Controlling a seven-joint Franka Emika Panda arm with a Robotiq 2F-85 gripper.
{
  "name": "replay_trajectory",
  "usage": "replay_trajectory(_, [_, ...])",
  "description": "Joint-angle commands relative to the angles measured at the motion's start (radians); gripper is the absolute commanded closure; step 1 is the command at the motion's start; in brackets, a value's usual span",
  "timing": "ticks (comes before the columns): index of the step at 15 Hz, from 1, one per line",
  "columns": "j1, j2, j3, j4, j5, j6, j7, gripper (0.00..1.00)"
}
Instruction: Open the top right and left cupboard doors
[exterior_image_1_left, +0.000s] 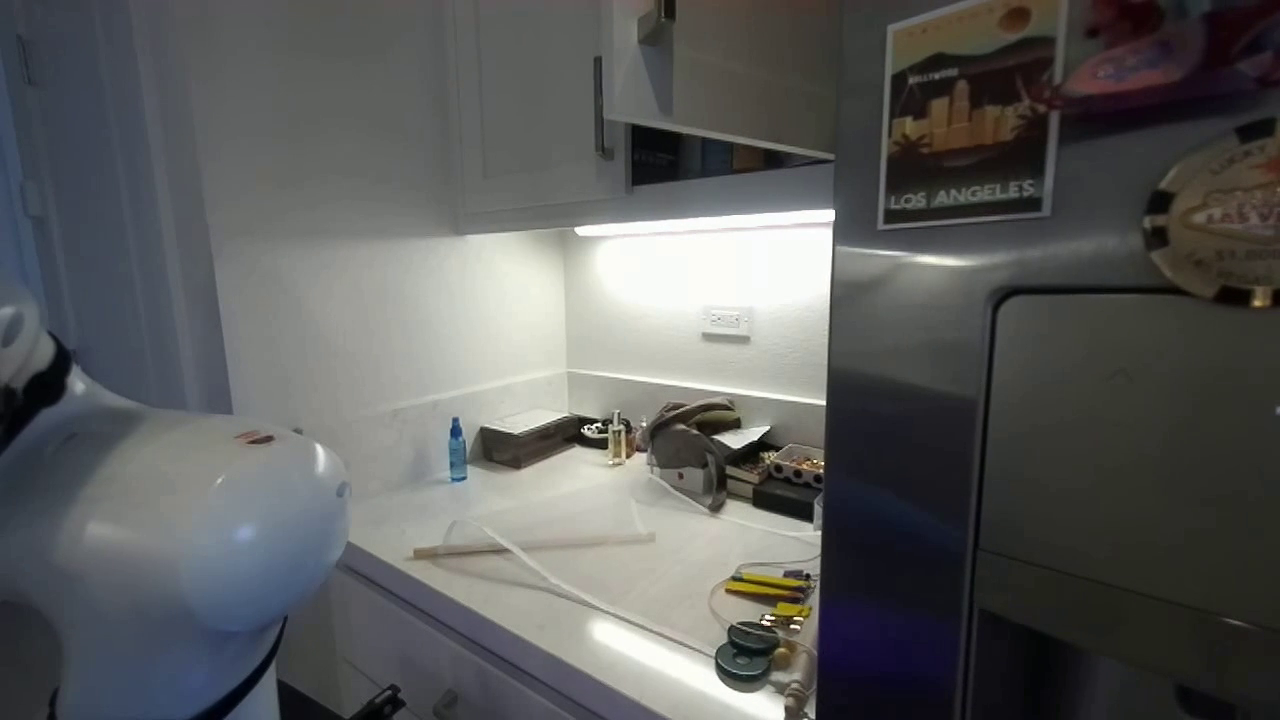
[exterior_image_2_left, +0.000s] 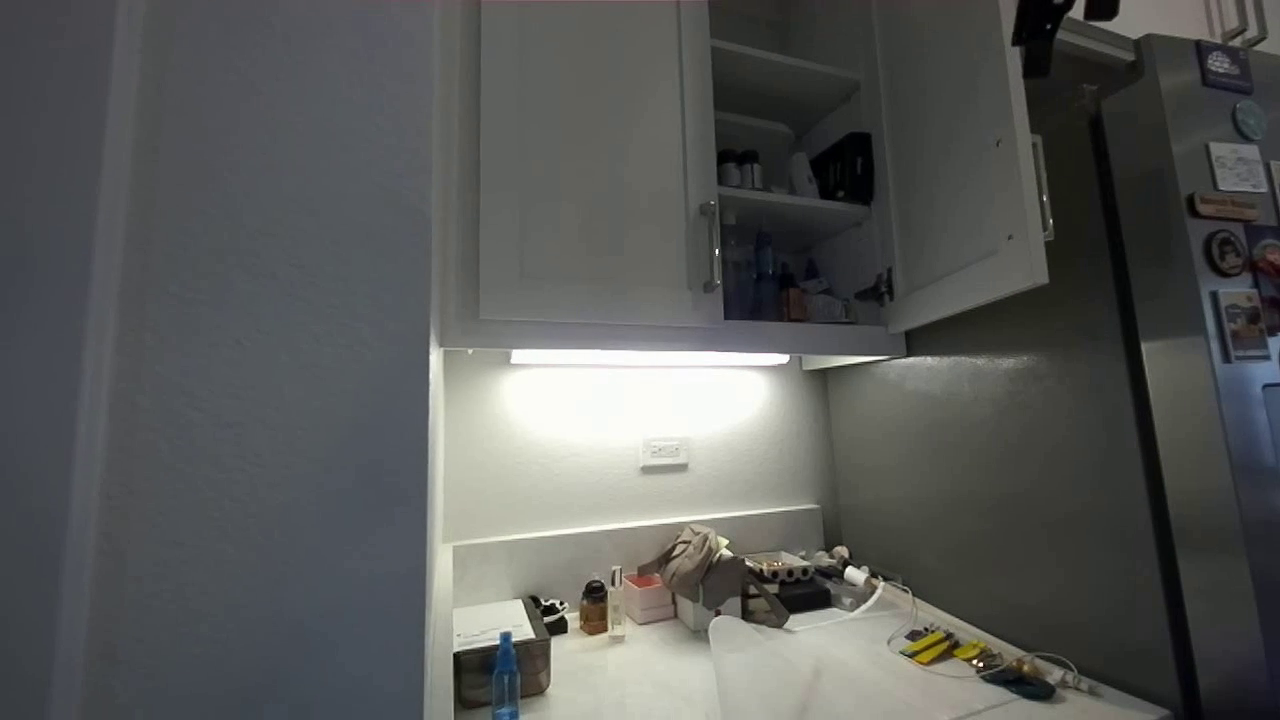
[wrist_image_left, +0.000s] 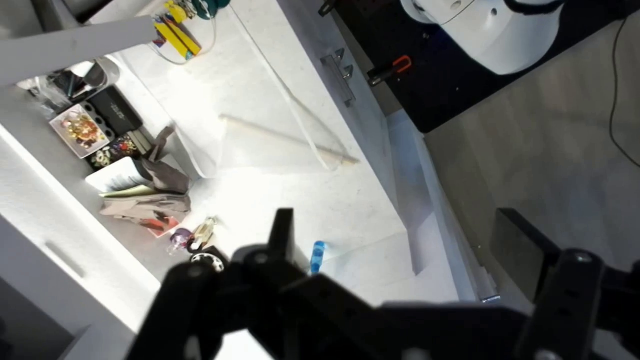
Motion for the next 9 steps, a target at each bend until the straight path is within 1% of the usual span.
replay_trajectory(1, [-0.004,0.041,0.049,0.002,0.024,0.115,0.109,0.00])
replay_trajectory(2, [-0.011,0.051,0.091,-0.060,0.030,0.200,0.156,0.00])
replay_trajectory(4, [-0.006,0.071,0.147,-0.104,0.010,0.294,0.210,0.00])
replay_trajectory(7, [0.003,0.149,0.243,-0.173,-0.012,0.427,0.325,0.00])
replay_trajectory(9, [-0.007,0.219,0.314,-0.215,-0.045,0.506,0.448,0.00])
